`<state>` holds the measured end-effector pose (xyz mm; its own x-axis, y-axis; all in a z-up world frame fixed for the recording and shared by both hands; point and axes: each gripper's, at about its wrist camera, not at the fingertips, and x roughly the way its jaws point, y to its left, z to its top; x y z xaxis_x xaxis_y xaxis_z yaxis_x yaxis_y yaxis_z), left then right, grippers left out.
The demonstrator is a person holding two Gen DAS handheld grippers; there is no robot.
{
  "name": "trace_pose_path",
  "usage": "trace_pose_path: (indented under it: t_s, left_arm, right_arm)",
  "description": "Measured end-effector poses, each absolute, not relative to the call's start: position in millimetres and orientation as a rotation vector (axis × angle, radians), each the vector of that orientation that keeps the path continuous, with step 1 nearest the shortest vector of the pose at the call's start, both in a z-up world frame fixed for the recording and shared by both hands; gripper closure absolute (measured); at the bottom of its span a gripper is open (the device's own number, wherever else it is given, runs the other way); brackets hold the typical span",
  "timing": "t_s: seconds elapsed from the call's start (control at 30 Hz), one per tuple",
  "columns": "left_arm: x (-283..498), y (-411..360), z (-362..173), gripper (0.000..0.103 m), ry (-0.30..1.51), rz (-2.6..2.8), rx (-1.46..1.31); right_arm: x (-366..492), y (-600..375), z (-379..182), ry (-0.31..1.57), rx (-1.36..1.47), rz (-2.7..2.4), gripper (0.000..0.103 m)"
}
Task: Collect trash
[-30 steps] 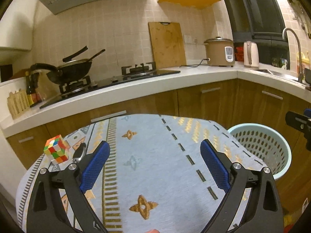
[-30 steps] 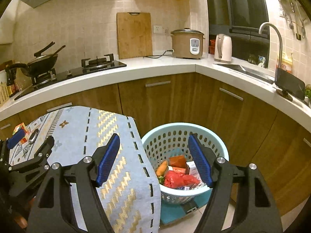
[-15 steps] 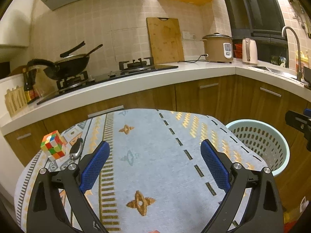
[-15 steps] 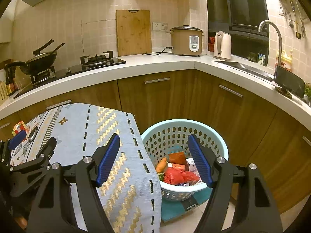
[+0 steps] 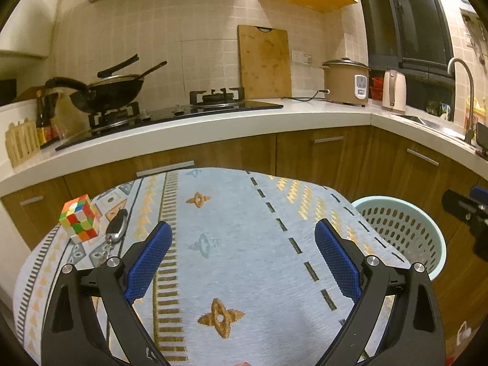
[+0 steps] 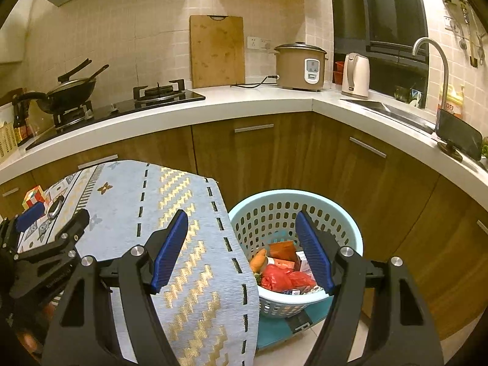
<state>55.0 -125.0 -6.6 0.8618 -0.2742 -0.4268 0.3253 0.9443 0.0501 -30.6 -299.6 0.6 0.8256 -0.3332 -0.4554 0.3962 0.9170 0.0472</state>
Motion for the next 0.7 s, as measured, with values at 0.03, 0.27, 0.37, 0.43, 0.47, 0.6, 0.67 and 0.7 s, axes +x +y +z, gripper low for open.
trace_pose_path:
  t_s: [0.03, 0.27, 0.37, 0.43, 0.47, 0.6, 0.67, 0.7]
  left_arm:
    - [55.4, -124.5, -6.7, 0.011, 0.432, -0.317, 0.119]
    - [57.0, -123.9, -6.8, 0.011, 0.434, -0.318, 0.118]
    - [57.6, -123.4, -7.0, 0.010, 0.437, -0.319, 0.115]
    - [57.6, -123.3, -7.2, 0.010, 0.437, -0.320, 0.115]
    - [57.6, -123.5, -7.3, 0.010, 0.437, -0.319, 0.116]
    - [57.0, -123.6, -7.3, 0.010, 0.438, -0.321, 0.120]
    - [56.9, -123.6, -7.1, 0.010, 0.435, -0.321, 0.119]
    - [57.2, -123.4, -7.1, 0.010, 0.435, -0.322, 0.118]
  right_arm:
    - [-29.4, -298.0, 0.1, 0.457, 0.133, -0.393, 0.034]
    - [-26.0, -294.0, -0.8, 0.458, 0.126, -0.392, 0.034]
    - [-26.2, -295.3, -1.0, 0.459, 0.128, -0.394, 0.034]
    - [-26.4, -297.0, -0.7, 0.459, 0.131, -0.395, 0.034]
    - [-26.2, -297.3, -0.6, 0.459, 0.133, -0.395, 0.034]
    - [-26.5, -297.6, -0.8, 0.458, 0.138, -0.396, 0.034]
    - [-26.4, -297.5, -1.0, 0.459, 0.138, -0.395, 0.034]
    - [-26.4, -297.5, -0.8, 0.459, 0.138, -0.395, 0.034]
